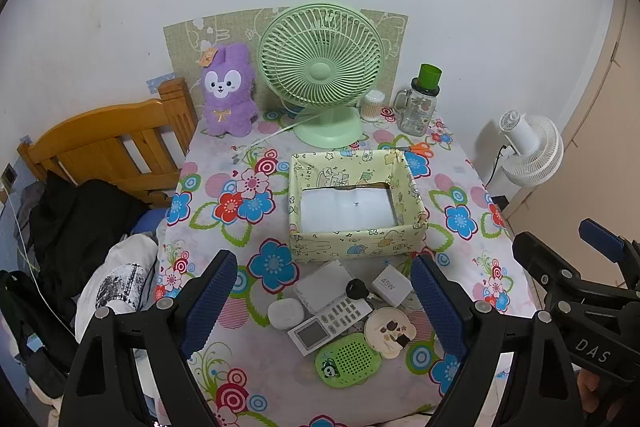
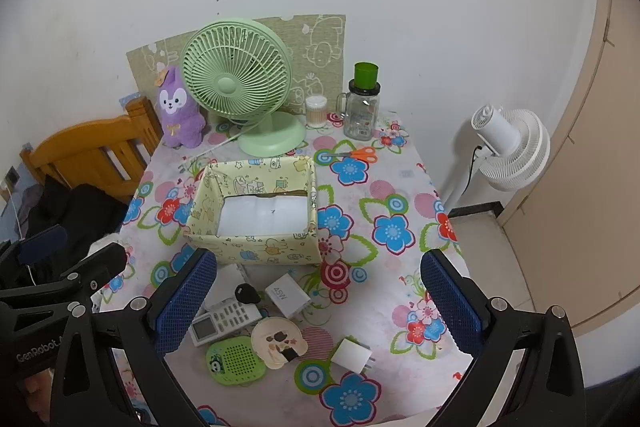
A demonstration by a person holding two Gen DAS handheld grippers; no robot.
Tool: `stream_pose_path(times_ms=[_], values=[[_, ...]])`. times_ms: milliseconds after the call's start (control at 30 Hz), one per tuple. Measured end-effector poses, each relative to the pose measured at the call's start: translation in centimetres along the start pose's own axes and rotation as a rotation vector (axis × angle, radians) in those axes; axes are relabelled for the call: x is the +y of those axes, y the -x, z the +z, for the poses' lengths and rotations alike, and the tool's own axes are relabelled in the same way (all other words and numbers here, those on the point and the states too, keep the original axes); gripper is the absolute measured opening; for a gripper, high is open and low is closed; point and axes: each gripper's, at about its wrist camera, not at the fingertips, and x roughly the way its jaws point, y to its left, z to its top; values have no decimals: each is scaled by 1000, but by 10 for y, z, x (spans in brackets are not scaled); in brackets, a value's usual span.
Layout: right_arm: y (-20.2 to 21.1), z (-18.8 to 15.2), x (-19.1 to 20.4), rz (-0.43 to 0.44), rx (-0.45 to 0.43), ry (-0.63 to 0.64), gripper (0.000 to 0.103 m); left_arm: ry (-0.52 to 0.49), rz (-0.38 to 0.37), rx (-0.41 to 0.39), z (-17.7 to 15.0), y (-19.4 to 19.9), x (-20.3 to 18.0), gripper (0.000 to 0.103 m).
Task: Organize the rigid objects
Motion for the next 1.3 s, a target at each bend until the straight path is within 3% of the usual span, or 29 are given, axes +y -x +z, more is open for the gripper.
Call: stream_pose_path(times_ms=[1300], values=[[6,-1,-3,-18,-11,-38,103,-59,-8,-23,1,1,-6,90]])
